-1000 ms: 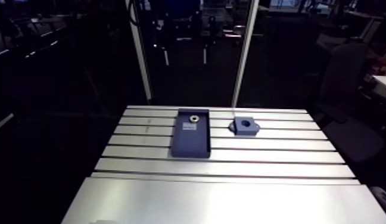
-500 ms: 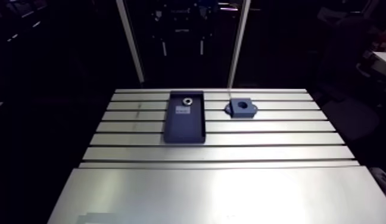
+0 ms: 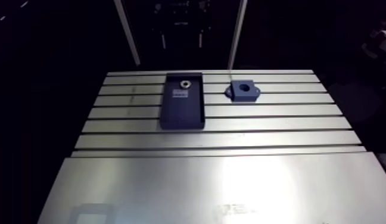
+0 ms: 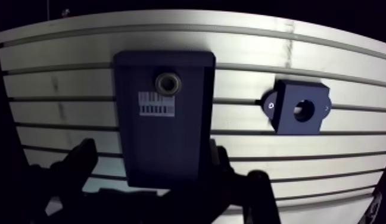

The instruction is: Pick up the bearing and press it into the housing until flush.

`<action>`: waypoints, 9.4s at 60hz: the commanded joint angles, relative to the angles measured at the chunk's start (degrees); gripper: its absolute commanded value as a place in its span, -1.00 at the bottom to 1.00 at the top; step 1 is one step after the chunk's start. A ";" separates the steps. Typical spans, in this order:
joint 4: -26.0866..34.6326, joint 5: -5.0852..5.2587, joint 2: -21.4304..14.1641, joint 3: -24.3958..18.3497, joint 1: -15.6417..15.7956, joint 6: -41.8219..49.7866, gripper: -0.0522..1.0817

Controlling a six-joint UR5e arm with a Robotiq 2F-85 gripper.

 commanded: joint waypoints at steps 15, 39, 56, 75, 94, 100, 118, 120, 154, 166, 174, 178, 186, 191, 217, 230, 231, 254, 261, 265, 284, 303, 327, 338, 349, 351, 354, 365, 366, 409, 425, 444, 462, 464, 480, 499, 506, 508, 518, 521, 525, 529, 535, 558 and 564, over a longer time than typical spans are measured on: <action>-3.03 -0.16 3.45 -0.52 0.17 -0.01 -0.89; -4.56 -0.26 5.05 0.16 0.35 0.16 -0.49; -4.94 -0.17 5.94 0.62 0.35 0.08 -0.31; -5.11 -0.26 6.97 1.39 0.19 0.34 -0.22; -7.75 -0.09 7.87 2.30 0.08 -0.01 -0.22; -7.84 -0.09 7.95 2.48 0.16 -0.01 -0.22; -9.38 -0.16 8.57 2.74 0.25 -0.10 -0.22; -9.57 -0.17 8.58 2.97 0.18 -0.10 -0.22; -11.80 -0.09 8.93 4.15 0.00 -0.28 -0.22; -12.14 -0.09 9.18 4.50 0.09 -0.27 -0.22; -12.15 -0.09 9.37 4.42 0.09 -0.20 -0.22; -12.15 -0.09 9.45 4.50 0.09 -0.19 -0.22; -12.15 -0.17 9.46 4.41 0.09 -0.27 -0.22; -12.15 -0.17 9.53 4.49 0.09 -0.19 -0.22; -12.15 -0.25 9.54 4.76 0.09 -0.19 -0.18; -12.15 -0.26 9.54 4.93 0.09 -0.19 -0.17; -12.15 -0.26 9.54 5.01 0.09 -0.19 -0.17; -12.15 -0.35 9.54 5.03 -0.09 -0.19 -0.12; -12.15 -0.34 9.54 4.94 0.00 -0.19 -0.07; -12.15 -0.35 9.54 4.94 0.00 -0.19 -0.07; -12.15 -0.27 9.54 5.03 0.00 -0.19 -0.03; -12.15 -0.26 9.90 5.03 -0.09 -0.19 -0.02; -12.15 -0.26 9.90 4.95 -0.09 -0.19 -0.01; -12.15 -0.26 9.81 4.94 0.07 -0.19 -0.01; -12.15 -0.26 9.81 4.94 0.09 -0.19 0.01; -12.15 -0.26 9.81 4.87 0.09 -0.19 0.01; -12.15 -0.26 9.81 4.86 0.09 -0.19 0.02; -12.15 -0.26 9.90 4.85 0.17 -0.19 0.04; -12.15 -0.26 9.90 4.85 0.17 -0.19 0.04; -12.06 -0.17 8.95 5.61 0.00 -0.28 0.16; -11.37 -0.25 6.70 6.76 0.17 -0.28 0.18; -9.39 -0.26 2.44 7.40 0.44 -2.27 0.21; -6.29 -0.50 -2.16 8.25 -0.65 -6.69 0.25; -6.29 -0.50 -2.16 8.25 -0.65 -6.69 0.25; -5.47 -2.11 -5.09 10.30 -7.23 -11.44 0.26; -5.72 -2.12 -5.23 10.49 -13.97 -15.71 0.26; -5.81 -2.20 -4.89 9.97 -15.74 -16.42 0.26; -5.82 -2.20 -4.73 9.88 -16.11 -16.60 0.26; -6.32 -2.28 -4.36 10.19 -17.04 -16.63 0.26; -6.58 -2.28 -4.11 10.45 -17.13 -16.63 0.26; -7.01 -2.28 -3.53 10.56 -17.14 -16.63 0.26; -7.68 -2.28 -2.99 10.74 -17.07 -16.54 0.26; -8.62 -2.28 -2.18 10.67 -17.06 -16.54 0.27; -10.72 -2.20 -0.07 10.57 -16.97 -16.28 0.27; -11.51 -2.20 0.81 10.65 -17.06 -16.19 0.28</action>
